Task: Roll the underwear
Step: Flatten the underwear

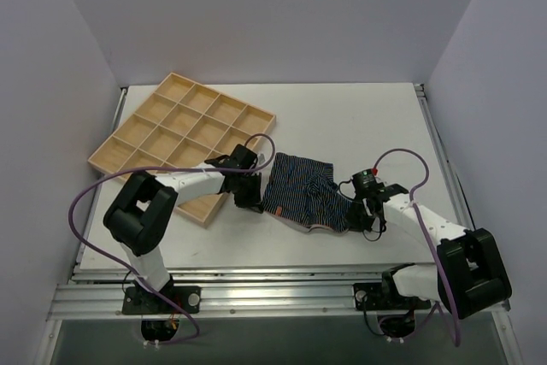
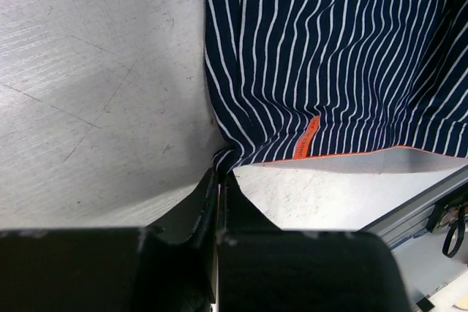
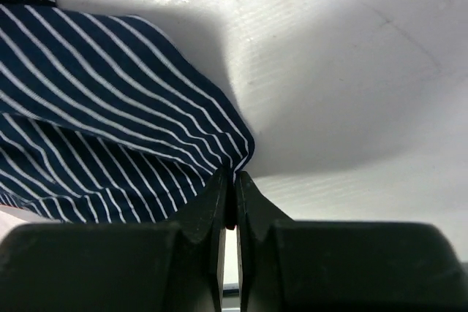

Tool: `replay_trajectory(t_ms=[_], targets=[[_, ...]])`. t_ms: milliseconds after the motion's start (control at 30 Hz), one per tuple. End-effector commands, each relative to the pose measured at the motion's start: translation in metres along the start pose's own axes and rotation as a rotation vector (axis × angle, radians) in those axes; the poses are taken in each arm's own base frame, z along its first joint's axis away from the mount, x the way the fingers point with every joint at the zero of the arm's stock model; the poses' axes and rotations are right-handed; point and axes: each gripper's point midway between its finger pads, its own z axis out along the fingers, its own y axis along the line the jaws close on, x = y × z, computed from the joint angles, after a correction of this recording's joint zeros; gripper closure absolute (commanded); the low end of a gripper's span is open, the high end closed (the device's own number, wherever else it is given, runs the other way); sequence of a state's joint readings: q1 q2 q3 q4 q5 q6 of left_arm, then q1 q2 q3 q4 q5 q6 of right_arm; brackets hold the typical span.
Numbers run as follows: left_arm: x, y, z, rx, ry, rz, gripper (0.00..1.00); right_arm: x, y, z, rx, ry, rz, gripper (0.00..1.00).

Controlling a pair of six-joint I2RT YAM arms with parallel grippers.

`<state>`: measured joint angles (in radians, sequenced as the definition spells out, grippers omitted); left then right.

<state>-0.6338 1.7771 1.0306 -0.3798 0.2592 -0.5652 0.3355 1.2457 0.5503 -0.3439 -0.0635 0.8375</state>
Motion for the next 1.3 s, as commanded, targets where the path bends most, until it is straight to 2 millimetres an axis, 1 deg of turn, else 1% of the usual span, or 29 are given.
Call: replay_trajectory(t_ms=[0,67,100,133,167,200,300,367,467,500,533,567,600,633,667,700,733,767,800,833,867,900,933,967,1033,1100,1167,1233,1267], targets=[[-0.012,-0.014,-0.021,0.019,-0.026,0.012,0.98,-0.008,-0.006,-0.018,0.041,-0.037,-0.013,1.00],[-0.022,-0.022,-0.037,0.018,-0.056,0.017,0.98,-0.009,-0.006,-0.031,0.043,-0.042,-0.013,1.00],[-0.022,-0.026,-0.052,0.019,-0.068,0.016,0.98,-0.018,-0.004,-0.039,0.045,-0.079,-0.013,1.00],[-0.025,-0.029,-0.061,0.022,-0.082,0.011,0.98,-0.020,-0.007,-0.048,0.052,-0.094,-0.012,1.00],[-0.026,-0.033,-0.071,0.026,-0.090,0.011,0.98,-0.026,-0.003,-0.056,0.040,-0.113,-0.010,1.00],[-0.029,-0.039,-0.085,0.045,-0.119,0.017,0.98,-0.024,-0.005,-0.060,0.051,-0.107,-0.011,1.00],[-0.029,-0.050,-0.113,0.074,-0.143,0.005,0.98,-0.030,0.000,-0.076,0.026,-0.138,-0.005,1.00],[-0.025,-0.055,-0.127,0.083,-0.140,-0.007,0.98,-0.031,-0.001,-0.086,0.019,-0.151,0.011,1.00],[-0.025,-0.063,-0.148,0.094,-0.151,-0.026,0.98,-0.047,0.009,-0.105,-0.024,-0.229,0.029,1.00],[-0.028,-0.065,-0.152,0.095,-0.152,-0.027,0.98,-0.060,0.019,-0.114,-0.056,-0.276,0.038,1.00],[-0.033,-0.069,-0.155,0.101,-0.158,-0.023,0.98,-0.071,0.023,-0.117,-0.058,-0.315,0.044,1.00],[-0.040,-0.069,-0.150,0.094,-0.150,-0.023,0.98,-0.080,0.030,-0.120,-0.074,-0.338,0.045,1.00],[-0.059,-0.080,-0.160,0.111,-0.193,0.001,0.98,-0.100,0.042,-0.121,-0.085,-0.368,0.046,1.00],[-0.069,-0.082,-0.162,0.102,-0.199,0.003,0.98,-0.112,0.046,-0.120,-0.078,-0.372,0.051,1.00],[-0.082,-0.079,-0.148,0.078,-0.179,-0.007,0.98,-0.124,0.051,-0.119,-0.081,-0.366,0.054,1.00],[-0.109,-0.096,-0.164,0.109,-0.244,0.026,0.98,-0.137,0.054,-0.105,-0.049,-0.337,0.033,1.00],[-0.120,-0.100,-0.165,0.111,-0.250,0.032,0.98,-0.167,0.060,-0.119,-0.070,-0.379,0.066,1.00],[-0.133,-0.099,-0.148,0.101,-0.226,0.027,0.98,-0.182,0.064,-0.122,-0.073,-0.393,0.066,1.00],[-0.148,-0.103,-0.148,0.115,-0.238,0.032,0.98,-0.196,0.066,-0.115,-0.053,-0.380,0.064,1.00],[-0.174,-0.124,-0.171,0.171,-0.310,0.058,0.98,-0.211,0.069,-0.120,-0.053,-0.397,0.046,1.00],[-0.184,-0.121,-0.155,0.155,-0.280,0.046,0.98,-0.239,0.077,-0.144,-0.079,-0.454,0.061,1.00],[-0.210,-0.141,-0.185,0.206,-0.369,0.077,0.98,-0.251,0.080,-0.141,-0.070,-0.451,0.055,1.00],[-0.214,-0.144,-0.190,0.207,-0.364,0.079,0.98,-0.275,0.087,-0.166,-0.096,-0.516,0.050,1.00],[-0.223,-0.143,-0.174,0.195,-0.351,0.078,0.98,-0.281,0.084,-0.170,-0.082,-0.515,0.054,1.00],[-0.241,-0.157,-0.192,0.267,-0.409,0.080,0.98,-0.296,0.083,-0.175,-0.075,-0.526,0.050,1.00],[-0.247,-0.160,-0.193,0.304,-0.415,0.047,0.98,-0.302,0.082,-0.185,-0.073,-0.544,0.045,1.00],[-0.246,-0.157,-0.187,0.304,-0.405,0.044,0.98,-0.298,0.079,-0.185,-0.065,-0.538,0.029,1.00],[-0.241,-0.155,-0.178,0.297,-0.389,0.055,0.98,-0.282,0.071,-0.176,-0.055,-0.508,0.016,1.00],[-0.236,-0.157,-0.182,0.303,-0.389,0.065,0.98,-0.277,0.068,-0.171,-0.058,-0.501,0.014,1.00]])
